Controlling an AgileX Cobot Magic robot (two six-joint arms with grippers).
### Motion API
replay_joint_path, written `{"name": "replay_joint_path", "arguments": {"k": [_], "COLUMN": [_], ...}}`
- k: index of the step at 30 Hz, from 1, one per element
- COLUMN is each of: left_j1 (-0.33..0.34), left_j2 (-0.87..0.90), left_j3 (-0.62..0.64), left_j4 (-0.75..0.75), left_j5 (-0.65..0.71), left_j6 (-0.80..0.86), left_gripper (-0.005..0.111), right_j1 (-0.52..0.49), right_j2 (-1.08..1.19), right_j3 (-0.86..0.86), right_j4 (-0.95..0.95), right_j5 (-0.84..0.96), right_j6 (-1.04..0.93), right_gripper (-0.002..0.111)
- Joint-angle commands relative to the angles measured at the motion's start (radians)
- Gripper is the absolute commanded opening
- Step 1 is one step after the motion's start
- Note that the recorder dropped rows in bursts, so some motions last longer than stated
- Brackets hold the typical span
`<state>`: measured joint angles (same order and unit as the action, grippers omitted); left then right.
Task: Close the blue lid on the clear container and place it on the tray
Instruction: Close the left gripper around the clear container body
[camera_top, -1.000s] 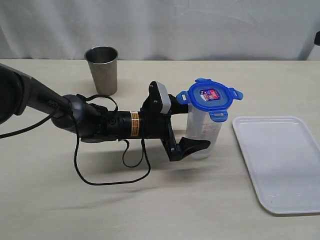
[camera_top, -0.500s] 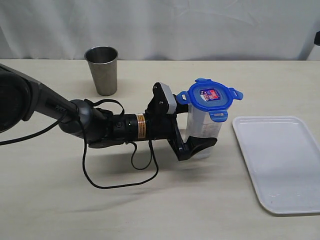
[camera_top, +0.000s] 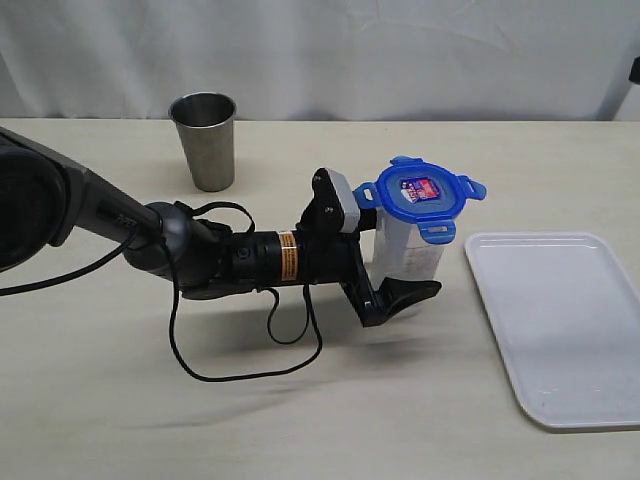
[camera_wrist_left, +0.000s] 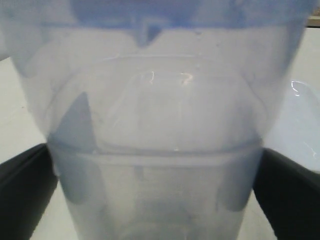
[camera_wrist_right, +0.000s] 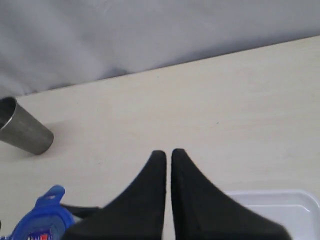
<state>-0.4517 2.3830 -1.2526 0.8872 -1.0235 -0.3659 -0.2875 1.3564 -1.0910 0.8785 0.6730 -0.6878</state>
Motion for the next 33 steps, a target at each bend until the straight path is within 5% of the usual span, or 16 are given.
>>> {"name": "replay_joint_path", "arguments": {"k": [1, 33], "left_j1": [-0.002, -0.002], "left_j2": [-0.001, -0.001], "left_j3": [-0.008, -0.008], "left_j4": [-0.004, -0.061], "left_j5": [0.0, -0.087], "left_j6": [0.004, 0.008], "left_gripper": [0.1, 0.1], "right_j1": [-0.003, -0.003], "right_j2": [0.002, 0.004], "right_j3": [0.002, 0.002], "right_j4": [0.067, 0.067], "right_j5": [-0.055, 0.012], "right_j6": [0.01, 0.048], "right_gripper": [0.004, 0.004]}}
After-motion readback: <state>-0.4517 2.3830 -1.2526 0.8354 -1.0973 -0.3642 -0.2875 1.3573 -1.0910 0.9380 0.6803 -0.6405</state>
